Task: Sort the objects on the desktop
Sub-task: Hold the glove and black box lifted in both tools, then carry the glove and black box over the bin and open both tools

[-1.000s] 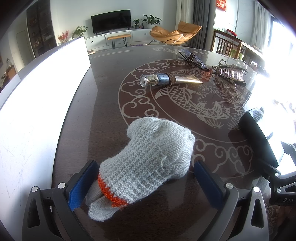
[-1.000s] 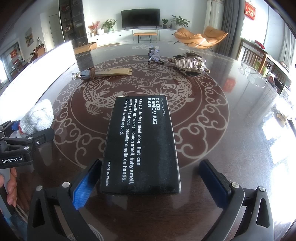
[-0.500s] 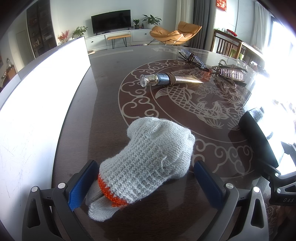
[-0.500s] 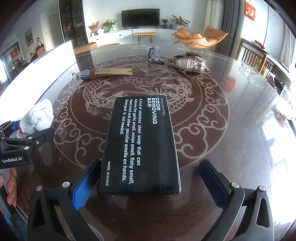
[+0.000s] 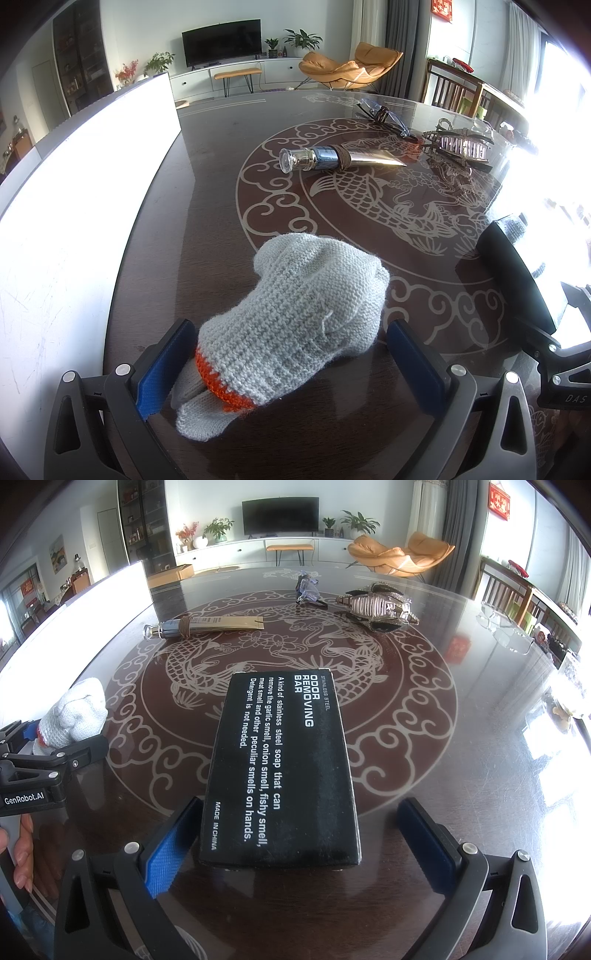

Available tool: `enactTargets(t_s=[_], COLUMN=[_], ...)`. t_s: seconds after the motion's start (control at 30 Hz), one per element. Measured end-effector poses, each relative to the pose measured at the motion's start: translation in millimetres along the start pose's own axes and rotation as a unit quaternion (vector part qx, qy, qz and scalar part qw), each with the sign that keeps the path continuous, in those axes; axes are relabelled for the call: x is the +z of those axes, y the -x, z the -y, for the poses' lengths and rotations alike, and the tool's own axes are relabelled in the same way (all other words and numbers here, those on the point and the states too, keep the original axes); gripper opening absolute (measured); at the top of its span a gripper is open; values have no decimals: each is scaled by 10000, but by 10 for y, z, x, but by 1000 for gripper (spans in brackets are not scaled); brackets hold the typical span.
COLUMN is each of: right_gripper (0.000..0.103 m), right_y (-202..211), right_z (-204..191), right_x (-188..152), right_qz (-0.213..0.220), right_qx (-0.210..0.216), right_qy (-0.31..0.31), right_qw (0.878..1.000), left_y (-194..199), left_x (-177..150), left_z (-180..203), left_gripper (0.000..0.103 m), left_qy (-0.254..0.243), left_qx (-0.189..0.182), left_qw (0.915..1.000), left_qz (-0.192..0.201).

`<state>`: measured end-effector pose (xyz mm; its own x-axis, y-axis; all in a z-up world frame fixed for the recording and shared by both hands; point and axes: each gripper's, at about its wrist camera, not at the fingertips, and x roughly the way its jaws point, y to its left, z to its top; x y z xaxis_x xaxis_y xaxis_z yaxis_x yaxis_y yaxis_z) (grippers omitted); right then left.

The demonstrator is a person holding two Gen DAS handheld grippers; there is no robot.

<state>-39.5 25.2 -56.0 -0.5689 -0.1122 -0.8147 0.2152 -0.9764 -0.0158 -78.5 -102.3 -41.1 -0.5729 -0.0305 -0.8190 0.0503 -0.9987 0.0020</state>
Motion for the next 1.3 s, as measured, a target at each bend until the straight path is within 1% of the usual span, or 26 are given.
enactTargets(t_s=[0.2, 0.27, 0.33, 0.37, 0.4, 0.43, 0.47, 0.53, 0.57, 0.63, 0.73, 0.77, 0.83, 0.9, 0.93, 0.97, 1.0, 1.03, 1.07, 1.1, 1.13, 1.17, 1.23, 1.3], right_gripper=[103, 103, 103, 101, 79, 64, 59, 59, 59, 59, 59, 59, 59, 59, 59, 59, 59, 59, 59, 59, 59, 59, 59, 59], right_y=[-8, -37, -55, -49, -35, -6, 8, 63, 110, 225, 464, 549, 738, 901, 975, 1108, 1175, 1241, 1309, 1374, 1378, 1400, 1412, 1347], right_z=[2, 34, 36, 45, 71, 93, 110, 186, 225, 254, 185, 118, -97, -393, -547, -784, -964, -1155, -1379, -1679, -1862, -2088, -2528, -2913], right_x=[7, 108, 195, 214, 250, 265, 292, 307, 299, 298, 414, 483, 706, 923, 998, 1122, 1200, 1263, 1322, 1396, 1408, 1432, 1416, 1333], right_qz=[-11, -54, -286, -376, -345, -276, -337, -462, -477, -464, -293, -205, 14, 226, 311, 424, 484, 537, 588, 622, 624, 613, 554, 422], right_qx=[13, 59, 237, 307, 290, 313, 335, 469, 554, 574, 765, 838, 1069, 1406, 1562, 1807, 1971, 2139, 2331, 2586, 2724, 2905, 3131, 3245], right_qy=[-3, 63, 314, 382, 381, 373, 348, 205, 119, 20, -9, 27, 152, 270, 344, 492, 602, 721, 864, 1046, 1143, 1285, 1620, 1937], right_qw=[10000, 9999, 9988, 9981, 9983, 9984, 9983, 9976, 9973, 9973, 9966, 9963, 9942, 9894, 9866, 9814, 9773, 9727, 9668, 9583, 9533, 9462, 9342, 9249], left_y=[2, -9, -11, 1, 63, 102, 127, 244, 333, 547, 955, 1097, 1334, 1612, 1727, 1817, 1858, 1900, 1919, 1915, 1892, 1831, 1730, 1606], left_x=[2, 20, 57, 74, 85, 104, 114, 109, 107, 132, 227, 270, 341, 384, 387, 364, 342, 301, 237, 177, 111, 7, -151, -302], left_z=[4, 13, 20, 20, 30, 59, 55, 54, 66, 95, 18, -58, -261, -597, -797, -980, -1123, -1334, -1573, -1747, -1919, -2166, -2479, -2715], left_gripper=[103, 103, 103, 96, 62, 52, 45, 43, 43, 43, 43, 43, 43, 43, 43, 43, 43, 43, 44, 44, 44, 44, 44, 45], left_qy=[-5, -3, -26, -11, -39, -92, -31, 138, 143, 169, 355, 420, 557, 713, 800, 891, 971, 1102, 1271, 1409, 1560, 1805, 2134, 2397], left_qx=[11, 5, 7, -5, -24, -134, -322, -603, -650, -795, -1092, -1146, -1130, -920, -721, -516, -348, -101, 177, 376, 566, 802, 1004, 1078], left_qw=[10000, 10000, 9999, 9999, 10000, 9998, 9994, 9980, 9978, 9966, 9925, 9912, 9895, 9890, 9892, 9894, 9894, 9889, 9872, 9854, 9831, 9785, 9712, 9648], left_qz=[-9, -42, -132, -168, -71, -107, -139, -109, -23, 153, 419, 520, 706, 917, 993, 1020, 1019, 994, 943, 873, 772, 595, 356, 95])
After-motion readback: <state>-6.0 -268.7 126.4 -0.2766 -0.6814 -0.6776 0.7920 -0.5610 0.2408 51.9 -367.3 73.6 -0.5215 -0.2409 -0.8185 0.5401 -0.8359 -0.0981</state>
